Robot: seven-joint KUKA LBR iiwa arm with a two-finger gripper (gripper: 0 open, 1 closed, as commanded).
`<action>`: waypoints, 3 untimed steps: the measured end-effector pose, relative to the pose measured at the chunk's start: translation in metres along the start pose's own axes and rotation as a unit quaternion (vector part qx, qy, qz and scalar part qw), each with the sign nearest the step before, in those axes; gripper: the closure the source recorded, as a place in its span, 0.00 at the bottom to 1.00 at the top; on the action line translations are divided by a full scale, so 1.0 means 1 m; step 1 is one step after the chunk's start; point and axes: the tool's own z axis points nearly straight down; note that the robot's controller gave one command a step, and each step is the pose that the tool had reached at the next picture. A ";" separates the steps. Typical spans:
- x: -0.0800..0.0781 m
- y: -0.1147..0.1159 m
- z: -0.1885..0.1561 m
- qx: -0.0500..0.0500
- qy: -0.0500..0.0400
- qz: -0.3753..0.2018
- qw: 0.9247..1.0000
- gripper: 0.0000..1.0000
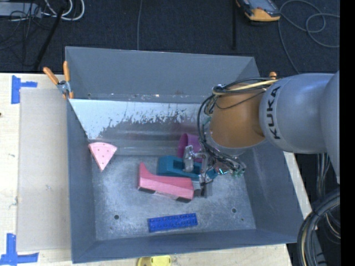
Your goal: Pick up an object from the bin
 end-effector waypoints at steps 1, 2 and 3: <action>0.000 0.000 0.000 0.000 -0.001 0.000 1.000 0.00; -0.001 0.024 0.000 0.009 0.001 0.069 0.998 0.00; 0.004 0.057 0.000 0.007 -0.005 0.062 0.998 0.00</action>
Offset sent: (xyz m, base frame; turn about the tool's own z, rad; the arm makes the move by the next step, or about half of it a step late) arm -0.0270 0.0661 -0.0115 0.2148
